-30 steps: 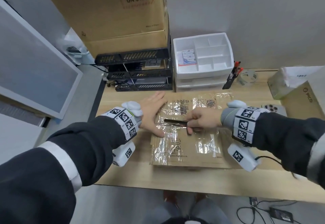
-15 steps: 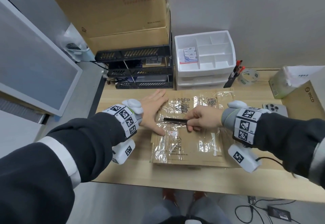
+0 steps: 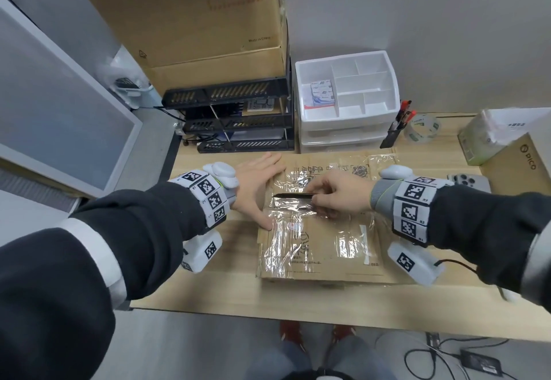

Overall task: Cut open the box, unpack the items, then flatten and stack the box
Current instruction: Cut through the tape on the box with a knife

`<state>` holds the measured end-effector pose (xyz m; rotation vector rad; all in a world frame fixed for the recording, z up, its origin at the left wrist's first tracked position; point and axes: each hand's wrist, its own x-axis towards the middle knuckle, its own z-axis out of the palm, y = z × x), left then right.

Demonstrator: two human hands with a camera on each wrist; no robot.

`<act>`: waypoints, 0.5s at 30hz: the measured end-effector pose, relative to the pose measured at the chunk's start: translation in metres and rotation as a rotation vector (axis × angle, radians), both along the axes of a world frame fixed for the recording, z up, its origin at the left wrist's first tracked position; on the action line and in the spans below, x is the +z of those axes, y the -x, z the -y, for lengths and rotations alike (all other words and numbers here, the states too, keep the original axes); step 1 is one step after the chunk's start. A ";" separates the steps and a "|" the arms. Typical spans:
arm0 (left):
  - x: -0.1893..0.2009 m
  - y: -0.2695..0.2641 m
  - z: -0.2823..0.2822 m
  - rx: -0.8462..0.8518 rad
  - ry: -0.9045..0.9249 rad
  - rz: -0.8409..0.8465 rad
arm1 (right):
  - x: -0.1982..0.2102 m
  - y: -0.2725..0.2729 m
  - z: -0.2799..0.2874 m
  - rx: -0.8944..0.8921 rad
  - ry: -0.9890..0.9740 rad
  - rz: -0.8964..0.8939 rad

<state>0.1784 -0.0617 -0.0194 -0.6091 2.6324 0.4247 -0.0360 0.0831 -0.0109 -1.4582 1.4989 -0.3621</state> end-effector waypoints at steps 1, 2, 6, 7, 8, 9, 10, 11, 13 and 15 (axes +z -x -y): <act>0.000 0.001 0.000 -0.003 0.001 0.009 | 0.001 -0.001 0.002 0.035 0.081 -0.087; 0.000 0.001 -0.001 -0.002 -0.001 0.014 | 0.003 -0.004 0.003 0.072 0.142 -0.155; 0.001 0.003 -0.004 0.010 -0.005 0.013 | 0.002 -0.013 0.002 0.199 0.202 -0.283; 0.002 0.004 -0.004 0.012 -0.005 0.010 | 0.000 -0.013 0.000 0.209 0.203 -0.313; 0.002 0.004 -0.004 0.016 -0.005 0.008 | -0.001 -0.014 -0.001 0.210 0.205 -0.336; 0.003 0.005 -0.003 0.020 -0.009 0.008 | -0.002 -0.014 -0.002 0.207 0.208 -0.347; 0.003 0.005 -0.003 0.025 -0.015 0.010 | -0.002 -0.014 -0.003 0.205 0.209 -0.348; 0.002 0.005 -0.003 0.029 -0.021 0.011 | -0.003 -0.014 -0.004 0.204 0.210 -0.344; 0.001 0.004 -0.004 0.039 -0.025 0.009 | -0.003 -0.015 -0.005 0.216 0.219 -0.350; 0.003 0.005 -0.005 0.041 -0.033 -0.008 | -0.002 -0.016 -0.006 0.223 0.225 -0.368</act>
